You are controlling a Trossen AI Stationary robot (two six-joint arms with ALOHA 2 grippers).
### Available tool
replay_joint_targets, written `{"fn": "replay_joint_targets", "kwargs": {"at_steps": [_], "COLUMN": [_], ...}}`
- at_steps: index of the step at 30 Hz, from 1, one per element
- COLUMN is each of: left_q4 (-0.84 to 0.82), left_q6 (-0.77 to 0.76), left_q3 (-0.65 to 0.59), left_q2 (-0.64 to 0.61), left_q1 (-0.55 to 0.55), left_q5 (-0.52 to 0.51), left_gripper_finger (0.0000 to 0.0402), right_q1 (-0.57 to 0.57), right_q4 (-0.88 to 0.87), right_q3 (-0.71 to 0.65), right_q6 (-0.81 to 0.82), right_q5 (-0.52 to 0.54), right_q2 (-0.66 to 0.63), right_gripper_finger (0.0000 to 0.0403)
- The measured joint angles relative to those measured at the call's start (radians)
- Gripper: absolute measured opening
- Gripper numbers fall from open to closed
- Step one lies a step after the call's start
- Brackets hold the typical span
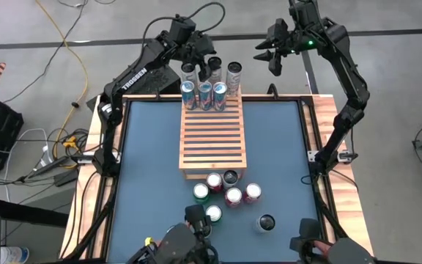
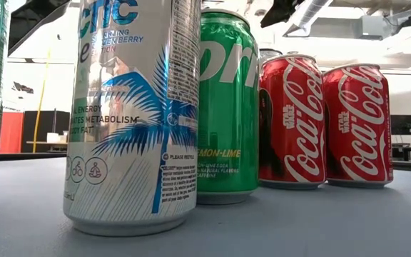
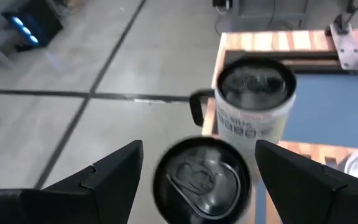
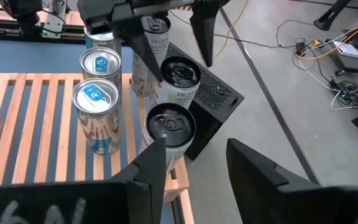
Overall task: Place canned beverage on shelf
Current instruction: Adjust the soda cans on the shelf
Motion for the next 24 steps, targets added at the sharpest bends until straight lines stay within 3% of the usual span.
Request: {"fn": "replay_joint_targets", "kwargs": {"at_steps": [18, 24], "left_q4": [-0.064, -0.065], "left_q6": [0.033, 0.066], "left_q3": [-0.001, -0.001], "left_q2": [0.006, 0.006], "left_q1": [0.003, 0.003], "left_q5": [-0.026, -0.025], "left_gripper_finger": [0.0297, 0.0272], "right_q1": [0.000, 0.000], "right_q4": [-0.003, -0.003], "right_q3": [0.000, 0.000], "right_q6": [-0.018, -0.018], "right_q5": [-0.004, -0.003], "right_q2": [0.000, 0.000], "right_gripper_finger": [0.0161, 0.0161]}}
